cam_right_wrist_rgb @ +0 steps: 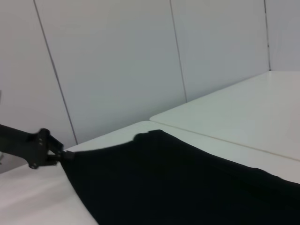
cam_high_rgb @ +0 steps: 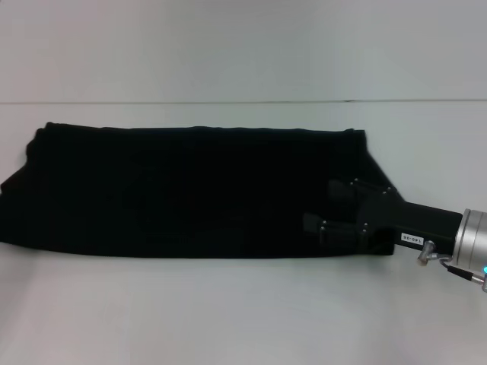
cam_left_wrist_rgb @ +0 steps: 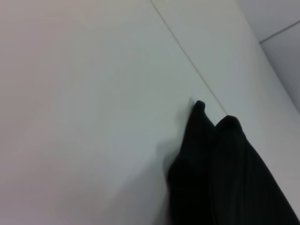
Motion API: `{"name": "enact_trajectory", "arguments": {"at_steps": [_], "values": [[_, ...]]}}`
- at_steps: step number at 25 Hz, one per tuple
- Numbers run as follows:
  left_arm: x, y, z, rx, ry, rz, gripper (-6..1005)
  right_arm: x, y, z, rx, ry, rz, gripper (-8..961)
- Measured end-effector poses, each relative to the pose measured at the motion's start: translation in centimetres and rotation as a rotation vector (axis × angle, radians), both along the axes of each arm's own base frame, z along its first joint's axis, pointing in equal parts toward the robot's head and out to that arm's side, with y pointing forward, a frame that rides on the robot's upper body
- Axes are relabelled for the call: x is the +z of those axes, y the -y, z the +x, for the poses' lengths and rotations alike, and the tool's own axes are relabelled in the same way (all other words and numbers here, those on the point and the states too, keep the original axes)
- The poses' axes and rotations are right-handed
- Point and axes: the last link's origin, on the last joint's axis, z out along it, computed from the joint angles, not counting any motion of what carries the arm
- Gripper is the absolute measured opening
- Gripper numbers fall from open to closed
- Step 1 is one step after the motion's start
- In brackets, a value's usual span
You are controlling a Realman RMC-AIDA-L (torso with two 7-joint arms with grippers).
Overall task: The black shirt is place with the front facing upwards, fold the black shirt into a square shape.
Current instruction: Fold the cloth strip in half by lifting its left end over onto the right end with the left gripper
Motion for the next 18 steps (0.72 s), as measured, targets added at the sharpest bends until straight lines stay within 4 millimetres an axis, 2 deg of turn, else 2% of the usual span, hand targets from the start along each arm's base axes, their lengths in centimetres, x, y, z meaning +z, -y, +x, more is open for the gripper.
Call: {"name": "enact_trajectory", "arguments": {"at_steps": [2, 3, 6, 10, 15, 18], "values": [[0.5, 0.2, -0.2, 0.003, -0.008, 0.008, 29, 0.0, -0.1, 0.1, -0.006, 0.006, 0.004, 916], [1.9, 0.8, -0.7, 0.018, -0.025, 0.032, 30, 0.0, -0.1, 0.2, -0.009, 0.009, 0.006, 916], [3.1, 1.3, -1.2, 0.035, -0.045, 0.049, 31, 0.0, -0.1, 0.4, -0.016, 0.018, 0.010, 917], [3.6, 1.6, -1.3, 0.035, -0.043, 0.053, 33, -0.1, -0.3, 0.4, -0.015, 0.037, 0.011, 917], [3.8, 0.5, 0.6, -0.051, 0.035, 0.069, 35, -0.2, -0.2, 0.6, -0.018, 0.043, 0.014, 917], [4.1, -1.0, 3.1, -0.152, 0.134, 0.102, 36, -0.1, 0.0, 1.0, -0.038, 0.038, 0.018, 917]]}}
